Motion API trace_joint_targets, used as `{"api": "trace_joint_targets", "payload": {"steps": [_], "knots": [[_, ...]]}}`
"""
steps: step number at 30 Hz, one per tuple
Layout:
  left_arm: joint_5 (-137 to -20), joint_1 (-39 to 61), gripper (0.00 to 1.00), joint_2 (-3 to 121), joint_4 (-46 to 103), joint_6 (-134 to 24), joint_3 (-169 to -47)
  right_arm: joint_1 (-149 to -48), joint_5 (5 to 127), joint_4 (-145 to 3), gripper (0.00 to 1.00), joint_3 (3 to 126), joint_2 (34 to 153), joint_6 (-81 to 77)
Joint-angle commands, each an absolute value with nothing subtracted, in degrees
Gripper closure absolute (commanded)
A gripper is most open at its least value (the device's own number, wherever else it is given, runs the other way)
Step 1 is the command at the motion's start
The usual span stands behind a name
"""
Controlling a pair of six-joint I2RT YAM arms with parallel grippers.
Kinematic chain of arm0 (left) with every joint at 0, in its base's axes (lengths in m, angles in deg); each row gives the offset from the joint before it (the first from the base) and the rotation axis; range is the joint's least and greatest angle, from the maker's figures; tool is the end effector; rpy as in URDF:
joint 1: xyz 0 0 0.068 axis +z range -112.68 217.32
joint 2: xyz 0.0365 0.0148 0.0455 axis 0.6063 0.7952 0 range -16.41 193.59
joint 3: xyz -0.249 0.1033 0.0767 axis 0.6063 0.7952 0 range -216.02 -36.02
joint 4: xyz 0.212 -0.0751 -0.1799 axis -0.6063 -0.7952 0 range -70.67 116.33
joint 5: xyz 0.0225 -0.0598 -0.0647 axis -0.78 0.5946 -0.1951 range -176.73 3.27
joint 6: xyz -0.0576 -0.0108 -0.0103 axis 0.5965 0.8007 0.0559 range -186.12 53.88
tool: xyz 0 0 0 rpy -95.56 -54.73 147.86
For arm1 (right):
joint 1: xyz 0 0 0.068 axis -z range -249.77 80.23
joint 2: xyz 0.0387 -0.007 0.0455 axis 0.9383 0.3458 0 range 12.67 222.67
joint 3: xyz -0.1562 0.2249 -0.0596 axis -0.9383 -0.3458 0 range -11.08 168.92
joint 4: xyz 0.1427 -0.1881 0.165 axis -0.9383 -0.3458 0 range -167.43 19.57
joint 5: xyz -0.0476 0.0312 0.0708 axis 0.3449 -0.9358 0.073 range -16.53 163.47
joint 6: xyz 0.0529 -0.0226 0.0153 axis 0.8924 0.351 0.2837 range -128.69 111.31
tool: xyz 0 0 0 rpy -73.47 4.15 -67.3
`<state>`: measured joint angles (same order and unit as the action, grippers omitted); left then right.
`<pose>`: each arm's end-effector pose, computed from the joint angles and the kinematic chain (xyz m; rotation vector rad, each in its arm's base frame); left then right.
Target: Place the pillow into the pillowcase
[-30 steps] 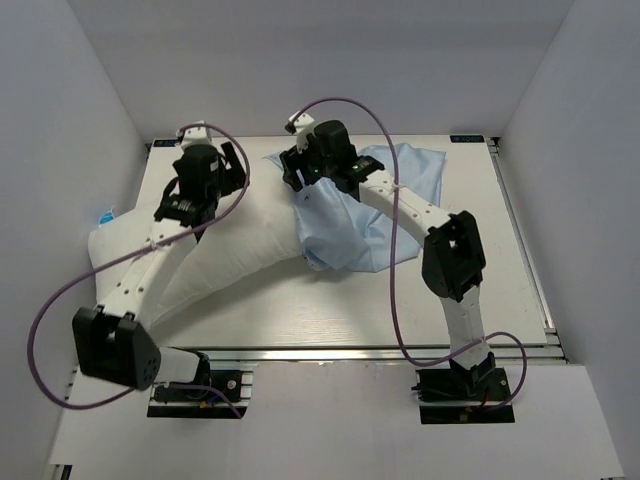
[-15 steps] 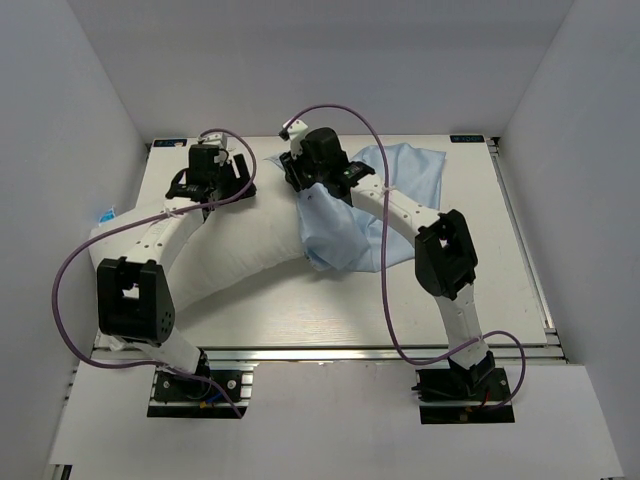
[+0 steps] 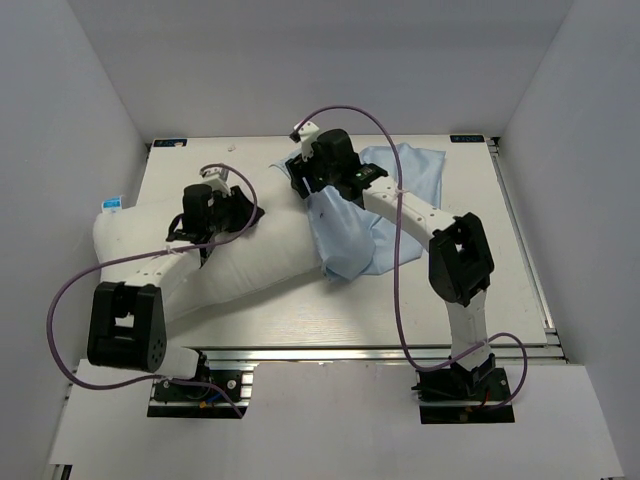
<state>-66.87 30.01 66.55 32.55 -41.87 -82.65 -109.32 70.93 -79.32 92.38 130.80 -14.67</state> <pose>0.3371 -0.0583 0.2120 -0.1012 2.1354 -0.6918 0.4114 0.3424 0.2950 -0.8030 1.8385 0.4220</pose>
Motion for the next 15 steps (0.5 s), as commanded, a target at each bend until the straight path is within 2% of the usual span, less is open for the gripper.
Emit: {"api": "trace_joint_targets", "payload": {"steps": [1,8,15], "knots": [[-58.87,27.21,0.52,67.01,21.85,-39.49,-75.22,-108.80,69.43,-77.99,0.28,90.26,126.40,-14.76],[-59.22,26.86,0.52,62.70,23.87,-37.74,-70.03,-108.88,67.76,-79.04,0.33,89.82,127.02,-14.93],[-59.75,25.81,0.51,58.48,27.82,-34.05,-64.67,-109.41,67.58,-80.10,0.46,87.71,127.55,-14.32]]}}
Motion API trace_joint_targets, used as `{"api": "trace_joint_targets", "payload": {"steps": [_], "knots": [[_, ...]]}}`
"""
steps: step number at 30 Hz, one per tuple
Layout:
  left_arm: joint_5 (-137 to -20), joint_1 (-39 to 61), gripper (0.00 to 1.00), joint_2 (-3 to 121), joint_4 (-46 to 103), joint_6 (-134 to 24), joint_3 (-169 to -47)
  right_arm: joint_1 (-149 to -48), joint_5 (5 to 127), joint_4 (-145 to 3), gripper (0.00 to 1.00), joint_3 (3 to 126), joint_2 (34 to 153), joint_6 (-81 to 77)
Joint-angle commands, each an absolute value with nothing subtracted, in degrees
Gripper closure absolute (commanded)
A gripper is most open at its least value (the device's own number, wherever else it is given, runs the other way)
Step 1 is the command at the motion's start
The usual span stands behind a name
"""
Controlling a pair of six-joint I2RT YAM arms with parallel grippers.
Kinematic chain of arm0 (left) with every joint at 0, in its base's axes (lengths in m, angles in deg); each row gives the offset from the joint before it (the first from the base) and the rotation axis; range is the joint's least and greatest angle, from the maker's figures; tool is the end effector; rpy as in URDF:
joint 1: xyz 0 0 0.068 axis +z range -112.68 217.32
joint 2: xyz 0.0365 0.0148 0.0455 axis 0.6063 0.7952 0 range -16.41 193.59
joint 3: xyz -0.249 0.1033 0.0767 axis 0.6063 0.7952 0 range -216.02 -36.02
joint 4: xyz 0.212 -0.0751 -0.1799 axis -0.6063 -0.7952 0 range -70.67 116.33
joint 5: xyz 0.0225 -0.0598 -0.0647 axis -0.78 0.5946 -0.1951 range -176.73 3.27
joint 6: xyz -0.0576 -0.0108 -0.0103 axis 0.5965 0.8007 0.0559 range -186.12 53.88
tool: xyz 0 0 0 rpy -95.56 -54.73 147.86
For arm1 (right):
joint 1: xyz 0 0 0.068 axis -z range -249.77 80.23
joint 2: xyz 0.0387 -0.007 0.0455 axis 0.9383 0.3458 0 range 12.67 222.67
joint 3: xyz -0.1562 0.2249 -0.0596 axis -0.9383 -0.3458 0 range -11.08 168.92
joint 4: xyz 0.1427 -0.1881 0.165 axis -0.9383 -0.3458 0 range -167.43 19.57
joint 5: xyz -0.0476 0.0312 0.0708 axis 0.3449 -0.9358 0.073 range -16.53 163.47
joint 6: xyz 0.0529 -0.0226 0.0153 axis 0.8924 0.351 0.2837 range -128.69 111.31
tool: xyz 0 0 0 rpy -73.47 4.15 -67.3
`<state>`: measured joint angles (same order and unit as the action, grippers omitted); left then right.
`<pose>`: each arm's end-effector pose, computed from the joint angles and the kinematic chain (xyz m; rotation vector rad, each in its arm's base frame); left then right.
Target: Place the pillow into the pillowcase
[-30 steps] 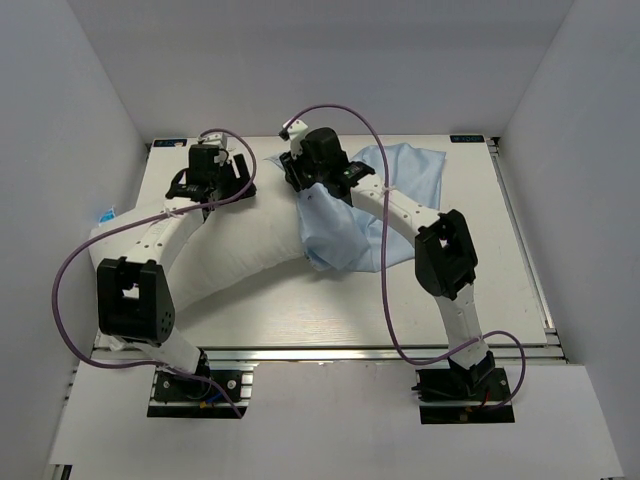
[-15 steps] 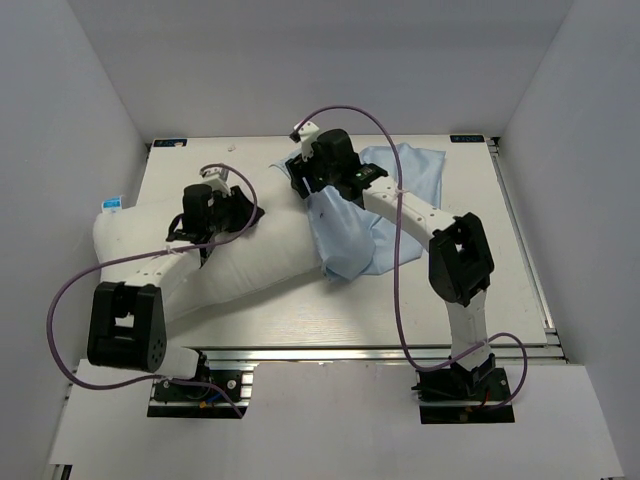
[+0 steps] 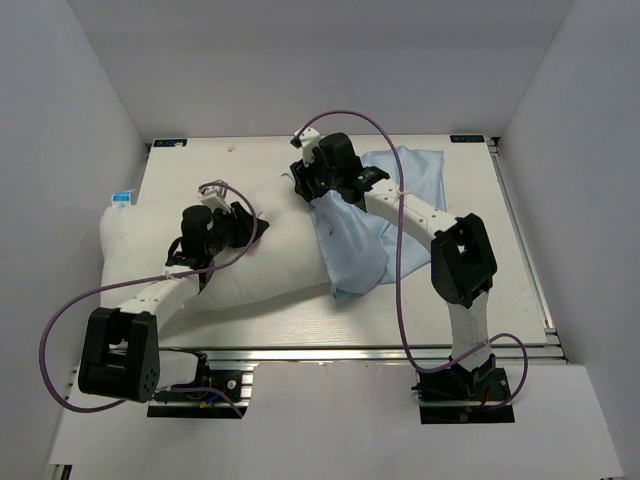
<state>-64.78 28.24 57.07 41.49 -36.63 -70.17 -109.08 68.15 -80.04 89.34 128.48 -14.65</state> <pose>0.2902 -0.0630 0.2004 -0.1093 2.0500 -0.8085 0.4027 0.3351 0.2938 -0.8386 1.8549 0.4626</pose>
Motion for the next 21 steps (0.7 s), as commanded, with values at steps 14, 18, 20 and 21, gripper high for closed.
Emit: {"api": "trace_joint_targets", "payload": {"steps": [14,18,20,21], "knots": [[-59.75,24.49,0.51,57.95,28.44,-33.87,-65.81,-110.81,60.38,-81.33,0.91,92.27,126.31,-12.56],[-59.75,23.44,0.51,58.91,29.14,-34.04,-66.86,-113.18,57.75,-81.51,0.98,94.47,126.23,-10.11],[-59.75,23.17,0.51,59.09,29.40,-34.13,-67.13,-115.03,57.48,-81.16,0.98,95.78,126.40,-9.40],[-59.75,22.91,0.50,59.18,29.49,-34.13,-67.56,-115.64,57.13,-80.89,0.98,96.23,126.58,-9.13]]}}
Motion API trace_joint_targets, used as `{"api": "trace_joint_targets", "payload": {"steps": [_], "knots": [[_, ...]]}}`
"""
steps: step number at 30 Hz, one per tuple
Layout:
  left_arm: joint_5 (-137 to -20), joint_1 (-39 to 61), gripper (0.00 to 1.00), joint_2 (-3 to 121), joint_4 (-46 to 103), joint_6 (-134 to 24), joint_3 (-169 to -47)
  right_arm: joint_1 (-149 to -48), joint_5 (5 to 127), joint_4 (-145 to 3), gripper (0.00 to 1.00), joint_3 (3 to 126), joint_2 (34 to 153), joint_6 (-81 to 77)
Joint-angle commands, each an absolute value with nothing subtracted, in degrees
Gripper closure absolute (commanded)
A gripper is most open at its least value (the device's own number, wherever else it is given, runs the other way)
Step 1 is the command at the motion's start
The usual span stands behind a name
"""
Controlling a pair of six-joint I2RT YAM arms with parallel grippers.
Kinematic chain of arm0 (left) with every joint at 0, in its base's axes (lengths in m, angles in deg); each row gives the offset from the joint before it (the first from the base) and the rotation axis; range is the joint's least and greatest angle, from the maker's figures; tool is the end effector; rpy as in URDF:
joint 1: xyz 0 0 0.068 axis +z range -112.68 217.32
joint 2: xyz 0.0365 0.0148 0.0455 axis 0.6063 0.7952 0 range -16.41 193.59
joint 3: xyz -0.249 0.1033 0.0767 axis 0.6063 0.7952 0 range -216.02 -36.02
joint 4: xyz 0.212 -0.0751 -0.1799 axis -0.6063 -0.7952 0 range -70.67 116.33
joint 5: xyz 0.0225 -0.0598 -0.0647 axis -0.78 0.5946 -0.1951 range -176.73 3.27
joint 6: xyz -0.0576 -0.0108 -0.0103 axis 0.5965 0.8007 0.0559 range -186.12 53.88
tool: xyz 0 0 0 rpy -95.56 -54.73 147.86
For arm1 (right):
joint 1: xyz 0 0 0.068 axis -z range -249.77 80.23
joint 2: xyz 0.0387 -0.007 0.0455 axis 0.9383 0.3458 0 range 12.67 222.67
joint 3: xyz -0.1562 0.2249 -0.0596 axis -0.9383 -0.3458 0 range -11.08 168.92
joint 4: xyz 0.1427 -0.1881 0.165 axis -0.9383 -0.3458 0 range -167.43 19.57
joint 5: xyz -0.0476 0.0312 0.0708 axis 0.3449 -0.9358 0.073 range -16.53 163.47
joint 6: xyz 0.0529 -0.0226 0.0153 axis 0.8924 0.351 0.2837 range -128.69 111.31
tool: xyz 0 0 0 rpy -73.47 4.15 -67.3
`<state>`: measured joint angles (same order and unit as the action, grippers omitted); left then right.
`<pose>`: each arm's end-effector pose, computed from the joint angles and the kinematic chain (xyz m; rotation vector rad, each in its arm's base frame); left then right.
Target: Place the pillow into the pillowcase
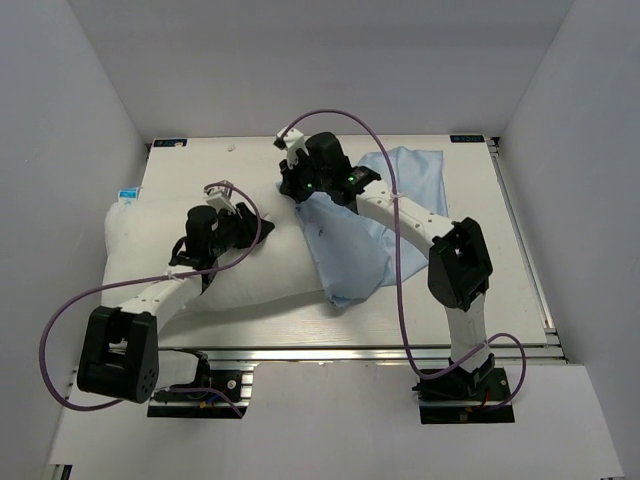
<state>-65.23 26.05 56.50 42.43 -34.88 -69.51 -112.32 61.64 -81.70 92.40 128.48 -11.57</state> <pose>0.2857 -0.0733 0.2007 -0.1024 2.0455 -0.8445 0.3805 0.3615 0.3117 -0.9098 1.8174 0.6479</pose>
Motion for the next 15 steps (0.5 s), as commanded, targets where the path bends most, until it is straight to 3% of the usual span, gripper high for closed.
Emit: {"api": "trace_joint_targets", "payload": {"steps": [1,10,15], "knots": [[-59.75,22.91,0.50,59.01,29.58,-34.13,-67.92,-116.43,56.86,-80.54,0.98,96.67,127.01,-7.65],[-61.06,22.82,0.50,56.37,28.35,-35.10,-72.39,-117.85,55.28,-78.08,0.97,99.22,127.02,-2.89],[-61.77,22.82,0.50,53.30,28.00,-35.01,-74.86,-116.36,61.25,-78.08,0.95,97.03,127.19,-4.82]]}}
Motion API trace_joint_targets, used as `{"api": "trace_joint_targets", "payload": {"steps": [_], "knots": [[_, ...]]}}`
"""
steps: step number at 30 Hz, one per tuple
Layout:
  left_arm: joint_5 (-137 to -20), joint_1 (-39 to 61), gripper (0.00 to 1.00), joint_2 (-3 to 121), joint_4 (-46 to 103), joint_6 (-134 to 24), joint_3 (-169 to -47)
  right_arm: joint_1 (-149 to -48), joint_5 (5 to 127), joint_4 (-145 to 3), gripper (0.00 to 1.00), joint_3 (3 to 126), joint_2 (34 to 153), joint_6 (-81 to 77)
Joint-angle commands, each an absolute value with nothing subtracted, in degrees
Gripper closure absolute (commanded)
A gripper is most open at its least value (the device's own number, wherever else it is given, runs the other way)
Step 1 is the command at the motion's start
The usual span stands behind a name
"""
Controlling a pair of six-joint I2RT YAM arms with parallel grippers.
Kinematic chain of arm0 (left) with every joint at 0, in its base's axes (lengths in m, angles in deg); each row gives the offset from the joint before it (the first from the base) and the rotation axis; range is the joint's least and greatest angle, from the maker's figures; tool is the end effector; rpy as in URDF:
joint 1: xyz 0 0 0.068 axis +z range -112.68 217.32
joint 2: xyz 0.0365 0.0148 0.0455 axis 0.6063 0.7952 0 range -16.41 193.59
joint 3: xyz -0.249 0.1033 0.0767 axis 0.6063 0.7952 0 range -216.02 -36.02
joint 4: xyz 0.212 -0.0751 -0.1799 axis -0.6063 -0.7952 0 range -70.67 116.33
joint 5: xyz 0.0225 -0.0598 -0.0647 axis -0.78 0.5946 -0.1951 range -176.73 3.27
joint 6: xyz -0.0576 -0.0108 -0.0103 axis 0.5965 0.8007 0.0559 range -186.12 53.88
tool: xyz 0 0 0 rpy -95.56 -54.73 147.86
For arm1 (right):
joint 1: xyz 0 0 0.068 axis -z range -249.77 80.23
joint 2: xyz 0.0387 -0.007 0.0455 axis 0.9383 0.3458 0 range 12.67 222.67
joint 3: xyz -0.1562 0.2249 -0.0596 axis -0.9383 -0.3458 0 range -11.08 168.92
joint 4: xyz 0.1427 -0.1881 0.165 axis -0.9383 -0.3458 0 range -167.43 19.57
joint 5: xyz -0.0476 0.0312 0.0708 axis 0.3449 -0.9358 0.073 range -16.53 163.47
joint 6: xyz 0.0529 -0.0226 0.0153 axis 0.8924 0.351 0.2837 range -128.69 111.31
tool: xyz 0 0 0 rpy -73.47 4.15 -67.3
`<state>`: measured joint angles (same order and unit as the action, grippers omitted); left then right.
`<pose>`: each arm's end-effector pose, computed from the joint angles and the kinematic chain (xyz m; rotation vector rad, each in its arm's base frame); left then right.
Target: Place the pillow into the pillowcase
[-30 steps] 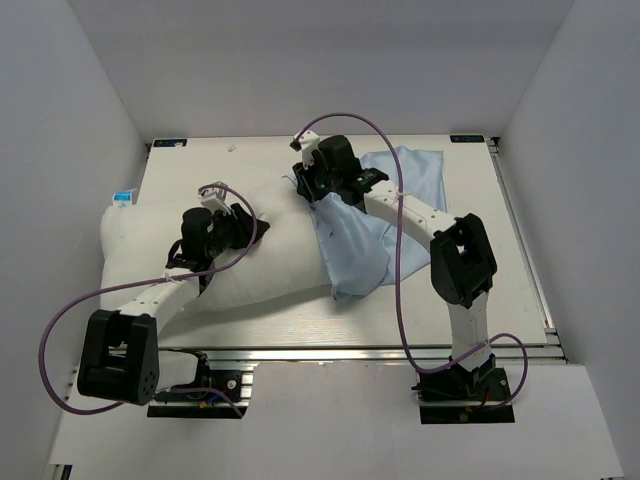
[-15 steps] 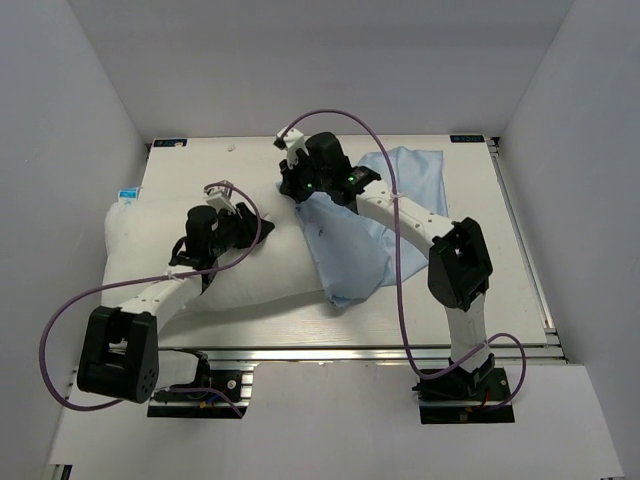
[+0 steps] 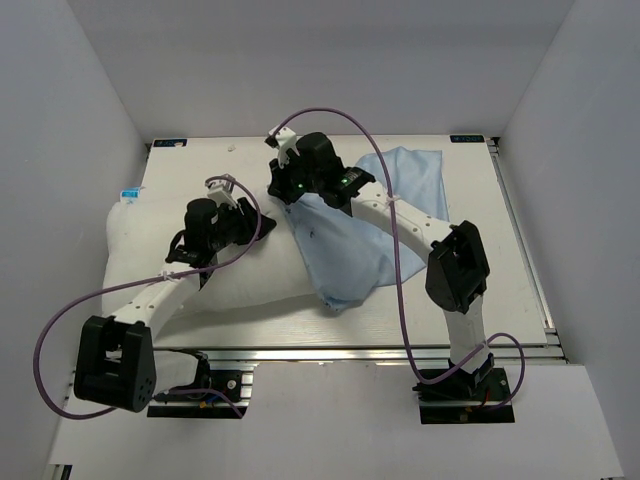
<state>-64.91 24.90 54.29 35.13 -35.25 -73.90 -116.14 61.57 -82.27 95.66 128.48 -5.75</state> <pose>0.2864 -0.0797 0.2257 -0.0754 2.0616 -0.8571 0.3566 0.3873 0.3327 -0.8738 1.8062 0.7644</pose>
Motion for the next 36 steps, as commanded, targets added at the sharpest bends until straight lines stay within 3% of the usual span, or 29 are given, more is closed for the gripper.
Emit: {"api": "trace_joint_targets", "payload": {"steps": [1,7,8,10,11,14,17,23,27,31,36], "knots": [[-61.86,22.82,0.50,53.03,28.17,-34.92,-75.21,-115.31,62.04,-78.08,0.94,95.54,127.72,-5.61],[-61.95,22.82,0.49,57.24,29.40,-34.92,-79.51,-111.52,63.90,-80.36,0.68,89.83,128.78,-12.56],[-61.86,22.82,0.48,58.38,29.40,-35.01,-80.91,-111.08,62.85,-80.54,0.59,89.47,128.25,-12.99],[-61.86,22.82,0.48,61.37,30.02,-35.10,-82.07,-109.68,61.44,-81.15,0.51,89.20,126.15,-14.31],[-62.12,22.82,0.47,62.42,30.02,-34.92,-82.68,-108.98,58.13,-81.59,0.40,89.46,125.44,-14.93],[-62.21,23.08,0.44,65.77,29.76,-34.92,-86.19,-105.81,48.90,-84.40,0.20,90.95,121.76,-17.74],[-62.91,23.26,0.39,66.91,27.65,-36.14,-91.11,-103.26,47.19,-85.02,0.13,89.73,116.05,-18.80],[-67.65,23.61,0.29,64.99,14.58,-40.80,-101.39,-100.09,46.23,-87.21,0.13,83.07,103.84,-19.76],[-69.68,23.70,0.26,59.90,7.27,-42.74,-104.04,-100.62,42.54,-88.18,0.13,67.99,96.27,-19.77],[-69.33,23.61,0.26,51.99,-0.20,-41.26,-100.80,-103.34,42.97,-87.40,0.17,53.31,87.92,-19.86],[-68.36,23.43,0.27,38.48,-10.22,-36.51,-89.38,-105.19,44.11,-86.08,0.20,44.47,82.72,-15.56]]}}
